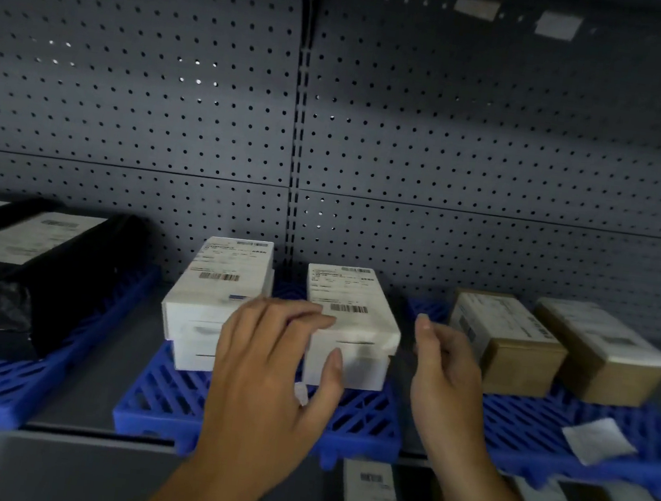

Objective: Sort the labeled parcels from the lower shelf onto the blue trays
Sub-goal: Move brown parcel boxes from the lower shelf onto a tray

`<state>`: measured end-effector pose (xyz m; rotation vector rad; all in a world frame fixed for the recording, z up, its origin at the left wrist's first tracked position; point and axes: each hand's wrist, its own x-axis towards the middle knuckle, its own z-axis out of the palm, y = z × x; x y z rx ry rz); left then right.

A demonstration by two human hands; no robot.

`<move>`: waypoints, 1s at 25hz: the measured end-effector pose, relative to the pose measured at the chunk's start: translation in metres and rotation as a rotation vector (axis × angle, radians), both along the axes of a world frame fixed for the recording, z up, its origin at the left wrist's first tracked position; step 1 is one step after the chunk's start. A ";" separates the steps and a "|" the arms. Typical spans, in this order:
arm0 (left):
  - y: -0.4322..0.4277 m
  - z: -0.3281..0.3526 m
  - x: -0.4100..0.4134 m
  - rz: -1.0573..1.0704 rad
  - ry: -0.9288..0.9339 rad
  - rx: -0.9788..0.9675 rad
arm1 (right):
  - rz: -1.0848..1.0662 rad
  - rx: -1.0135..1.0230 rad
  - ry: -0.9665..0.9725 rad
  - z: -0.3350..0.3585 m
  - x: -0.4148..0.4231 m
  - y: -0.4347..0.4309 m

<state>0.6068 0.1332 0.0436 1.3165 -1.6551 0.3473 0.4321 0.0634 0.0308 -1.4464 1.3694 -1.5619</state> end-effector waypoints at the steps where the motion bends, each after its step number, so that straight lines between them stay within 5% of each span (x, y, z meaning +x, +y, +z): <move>1: 0.003 -0.001 -0.004 -0.040 0.007 0.013 | -0.020 -0.027 0.031 0.001 -0.007 0.007; 12: 0.053 -0.077 -0.106 -0.446 0.072 0.247 | -0.230 -0.188 0.530 -0.062 -0.106 0.118; 25: 0.064 -0.139 -0.198 -0.199 -0.002 0.509 | -0.138 -0.007 0.437 -0.135 -0.230 0.127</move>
